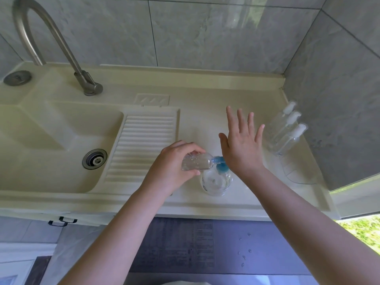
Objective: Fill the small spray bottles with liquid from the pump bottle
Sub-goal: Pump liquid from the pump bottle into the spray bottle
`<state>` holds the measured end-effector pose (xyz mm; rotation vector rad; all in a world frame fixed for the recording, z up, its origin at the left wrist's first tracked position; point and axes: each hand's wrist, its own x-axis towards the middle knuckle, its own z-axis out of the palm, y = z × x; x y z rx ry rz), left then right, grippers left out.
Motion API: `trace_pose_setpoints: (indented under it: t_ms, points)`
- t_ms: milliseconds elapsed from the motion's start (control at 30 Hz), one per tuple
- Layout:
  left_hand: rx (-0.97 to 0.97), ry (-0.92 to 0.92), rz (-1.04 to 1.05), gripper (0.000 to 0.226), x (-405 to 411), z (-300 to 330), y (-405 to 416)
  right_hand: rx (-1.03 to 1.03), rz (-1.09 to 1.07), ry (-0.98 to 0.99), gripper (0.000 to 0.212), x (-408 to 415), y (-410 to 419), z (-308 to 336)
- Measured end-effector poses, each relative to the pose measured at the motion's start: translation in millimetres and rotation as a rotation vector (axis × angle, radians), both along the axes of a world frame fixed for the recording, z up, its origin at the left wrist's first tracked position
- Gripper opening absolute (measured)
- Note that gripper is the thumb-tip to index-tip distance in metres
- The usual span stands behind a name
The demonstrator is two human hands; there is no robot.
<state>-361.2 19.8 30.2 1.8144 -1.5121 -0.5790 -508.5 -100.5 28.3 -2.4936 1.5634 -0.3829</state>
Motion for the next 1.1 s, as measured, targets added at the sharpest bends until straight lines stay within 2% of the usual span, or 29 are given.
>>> trace_pose_setpoints:
  t_ms: [100,267,400,567,667,800,967,1100]
  points:
    - [-0.010,0.006,0.004,0.050,0.3,1.4,0.3,0.011,0.024,-0.058,0.065,3.4,-1.3,3.5]
    - [-0.001,-0.015,0.000,0.050,-0.5,0.8,-0.4,0.006,0.014,-0.004,0.061,3.0,-0.1,-6.8]
    - [-0.024,-0.008,0.013,0.051,-0.7,1.0,-0.8,-0.020,0.012,-0.131,0.061,4.4,-2.2,2.6]
    - [-0.007,-0.017,0.014,0.051,-1.5,0.2,-0.6,-0.035,0.014,-0.047,0.056,2.7,2.1,-7.1]
    - [-0.017,-0.009,0.012,0.051,-2.7,0.6,-0.8,-0.028,-0.015,-0.087,0.059,3.1,-3.9,3.1]
    - [-0.016,-0.024,0.008,0.051,-2.4,0.1,-0.1,0.065,0.007,-0.109,0.052,3.4,-1.6,-9.7]
    - [-0.012,-0.012,0.006,0.051,-1.5,0.2,0.1,-0.031,0.055,-0.141,0.054,2.8,-7.3,-3.1]
    - [-0.016,-0.031,0.003,0.050,-1.8,0.2,0.1,0.019,0.048,-0.149,0.051,3.5,0.1,-10.7]
